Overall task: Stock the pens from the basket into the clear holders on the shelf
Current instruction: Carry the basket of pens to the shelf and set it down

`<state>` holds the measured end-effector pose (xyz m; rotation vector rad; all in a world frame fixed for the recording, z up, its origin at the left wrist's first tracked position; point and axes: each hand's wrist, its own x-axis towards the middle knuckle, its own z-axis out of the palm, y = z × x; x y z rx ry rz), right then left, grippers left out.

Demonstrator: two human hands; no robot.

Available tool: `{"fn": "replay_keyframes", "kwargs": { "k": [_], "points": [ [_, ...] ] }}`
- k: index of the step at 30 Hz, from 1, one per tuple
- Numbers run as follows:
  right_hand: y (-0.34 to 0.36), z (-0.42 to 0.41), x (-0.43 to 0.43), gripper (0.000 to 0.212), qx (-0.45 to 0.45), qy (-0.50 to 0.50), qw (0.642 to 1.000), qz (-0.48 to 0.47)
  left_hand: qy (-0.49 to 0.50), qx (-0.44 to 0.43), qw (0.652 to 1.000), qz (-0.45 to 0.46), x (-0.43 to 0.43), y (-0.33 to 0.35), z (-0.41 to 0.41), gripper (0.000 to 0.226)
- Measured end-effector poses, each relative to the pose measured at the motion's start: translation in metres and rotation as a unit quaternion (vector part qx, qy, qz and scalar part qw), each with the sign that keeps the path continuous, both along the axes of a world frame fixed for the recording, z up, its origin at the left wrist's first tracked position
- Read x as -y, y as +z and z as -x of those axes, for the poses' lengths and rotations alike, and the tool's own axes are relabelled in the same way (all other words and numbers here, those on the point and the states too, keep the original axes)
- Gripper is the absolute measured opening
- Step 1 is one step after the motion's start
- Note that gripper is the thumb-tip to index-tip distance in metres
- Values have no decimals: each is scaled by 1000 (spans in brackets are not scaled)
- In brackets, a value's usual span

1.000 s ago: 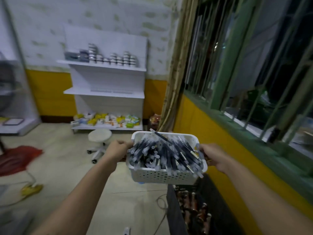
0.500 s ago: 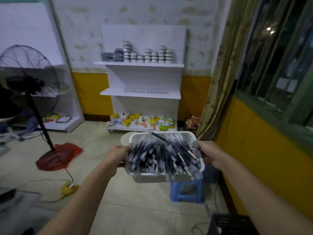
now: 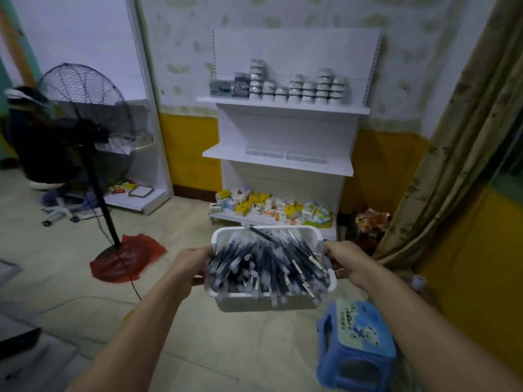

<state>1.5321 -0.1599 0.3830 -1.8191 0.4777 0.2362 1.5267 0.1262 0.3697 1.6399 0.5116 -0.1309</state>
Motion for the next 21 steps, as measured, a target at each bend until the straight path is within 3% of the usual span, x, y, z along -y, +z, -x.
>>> {"fn": "replay_keyframes", "kwargs": {
  "k": [11, 21],
  "points": [
    [-44, -211, -84, 13, -45, -25, 999, 3, -16, -54, 998, -11, -78, -43, -238, 16],
    [-80, -363, -67, 12, -71, -41, 996, -29, -43, -76, 996, -36, -66, -66, -395, 20]
  ]
}}
